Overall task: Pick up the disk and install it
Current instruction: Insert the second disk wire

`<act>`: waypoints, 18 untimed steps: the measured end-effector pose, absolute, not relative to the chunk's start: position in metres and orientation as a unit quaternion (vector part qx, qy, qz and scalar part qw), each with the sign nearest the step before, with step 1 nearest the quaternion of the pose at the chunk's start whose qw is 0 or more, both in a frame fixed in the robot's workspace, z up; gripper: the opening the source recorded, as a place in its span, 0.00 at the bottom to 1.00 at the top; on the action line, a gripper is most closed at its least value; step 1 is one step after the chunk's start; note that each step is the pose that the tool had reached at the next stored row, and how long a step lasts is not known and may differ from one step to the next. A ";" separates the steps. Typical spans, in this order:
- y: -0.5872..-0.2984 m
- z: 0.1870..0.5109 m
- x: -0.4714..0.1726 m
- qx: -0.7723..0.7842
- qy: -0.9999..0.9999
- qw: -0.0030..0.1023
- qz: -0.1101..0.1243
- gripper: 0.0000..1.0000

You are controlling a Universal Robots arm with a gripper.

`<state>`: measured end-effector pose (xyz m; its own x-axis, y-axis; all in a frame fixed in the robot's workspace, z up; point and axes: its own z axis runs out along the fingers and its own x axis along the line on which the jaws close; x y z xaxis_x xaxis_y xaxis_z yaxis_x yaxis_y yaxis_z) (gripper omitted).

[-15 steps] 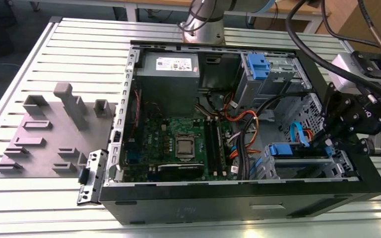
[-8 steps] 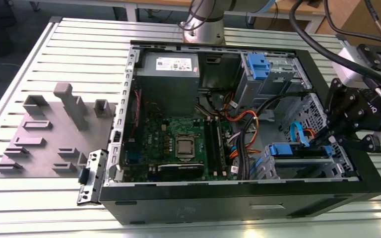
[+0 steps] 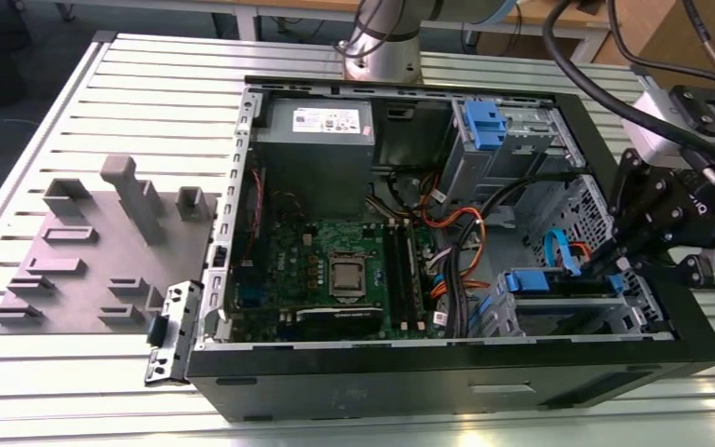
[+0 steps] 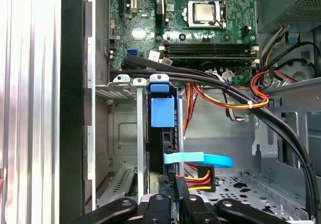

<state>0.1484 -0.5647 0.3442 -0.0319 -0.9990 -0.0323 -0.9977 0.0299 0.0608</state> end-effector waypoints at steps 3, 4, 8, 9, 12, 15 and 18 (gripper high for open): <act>-0.565 0.342 0.148 0.696 -0.718 0.010 -0.033 0.16; -0.565 0.341 0.148 0.696 -0.718 0.010 -0.033 0.16; -0.565 0.339 0.148 0.696 -0.718 0.010 -0.033 0.16; -0.565 0.339 0.148 0.696 -0.718 0.010 -0.033 0.16; -0.565 0.338 0.148 0.696 -0.718 0.010 -0.033 0.16; -0.565 0.337 0.148 0.696 -0.717 0.010 -0.033 0.16; -0.565 0.336 0.148 0.696 -0.718 0.010 -0.033 0.16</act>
<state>0.1483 -0.5653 0.3364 -0.0319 -0.9990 -0.0321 -0.9977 0.0299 0.0607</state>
